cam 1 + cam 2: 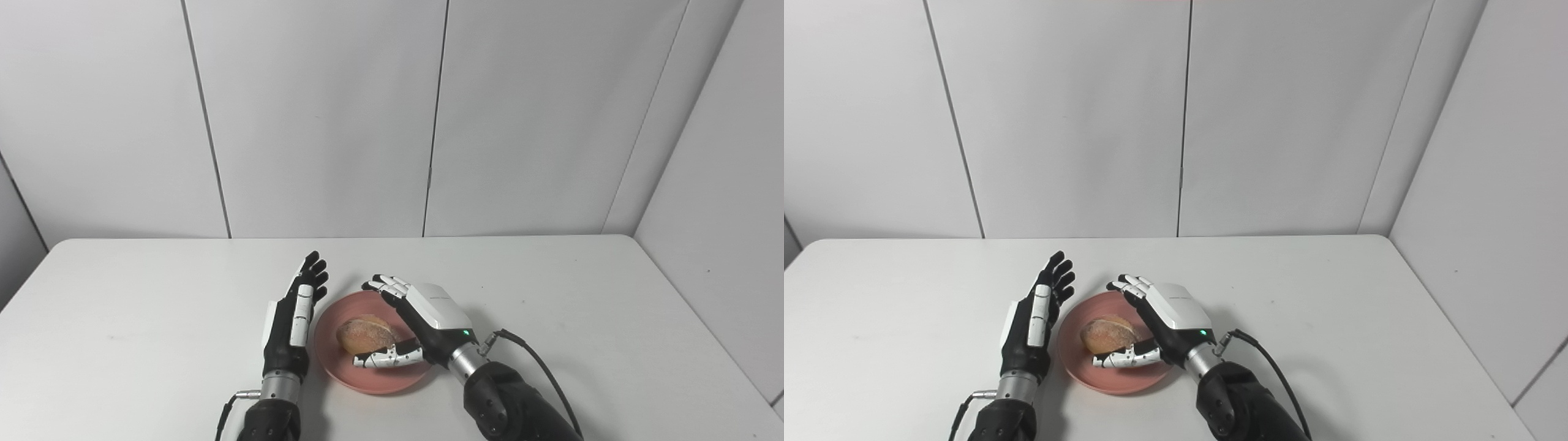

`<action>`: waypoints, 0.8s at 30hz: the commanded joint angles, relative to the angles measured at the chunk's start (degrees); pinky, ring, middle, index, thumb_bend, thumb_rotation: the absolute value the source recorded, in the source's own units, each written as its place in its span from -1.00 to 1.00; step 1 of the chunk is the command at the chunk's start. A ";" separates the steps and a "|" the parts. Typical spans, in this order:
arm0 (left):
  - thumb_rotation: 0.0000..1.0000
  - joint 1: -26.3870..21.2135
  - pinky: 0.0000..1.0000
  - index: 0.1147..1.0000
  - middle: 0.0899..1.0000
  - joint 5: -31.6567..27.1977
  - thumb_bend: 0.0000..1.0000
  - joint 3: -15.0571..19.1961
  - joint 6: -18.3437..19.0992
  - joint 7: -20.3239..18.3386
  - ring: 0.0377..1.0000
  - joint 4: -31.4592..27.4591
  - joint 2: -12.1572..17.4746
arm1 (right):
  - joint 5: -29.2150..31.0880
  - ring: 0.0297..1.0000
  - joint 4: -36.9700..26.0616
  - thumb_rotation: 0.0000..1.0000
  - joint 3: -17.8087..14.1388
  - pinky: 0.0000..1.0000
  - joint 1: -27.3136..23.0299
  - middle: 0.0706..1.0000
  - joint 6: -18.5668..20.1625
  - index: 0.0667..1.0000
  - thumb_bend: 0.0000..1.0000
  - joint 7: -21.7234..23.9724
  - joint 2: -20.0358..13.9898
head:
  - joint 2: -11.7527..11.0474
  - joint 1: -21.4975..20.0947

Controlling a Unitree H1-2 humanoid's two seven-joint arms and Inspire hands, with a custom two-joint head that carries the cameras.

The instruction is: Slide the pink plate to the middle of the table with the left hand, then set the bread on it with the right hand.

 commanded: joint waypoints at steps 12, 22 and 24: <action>1.00 1.70 0.84 0.78 0.83 -0.34 0.30 -0.24 -0.97 -0.20 0.84 3.07 -0.13 | 1.02 1.00 -2.25 0.25 -1.55 1.00 -1.74 1.00 -1.58 0.82 0.29 -0.01 -0.42 | -0.23 -0.15; 1.00 1.28 0.92 0.80 0.84 1.87 0.45 -0.66 0.58 1.48 0.86 2.46 0.85 | 11.85 1.00 -5.08 0.51 -9.36 0.89 2.36 1.00 -4.88 1.00 0.28 -4.42 1.84 | -0.02 1.13; 1.00 1.02 0.89 0.80 0.83 2.29 0.45 -0.86 0.66 1.34 0.85 2.18 1.57 | 14.86 1.00 -6.64 0.58 -11.34 0.87 3.91 1.00 -4.97 1.00 0.28 -4.75 2.44 | 0.00 1.14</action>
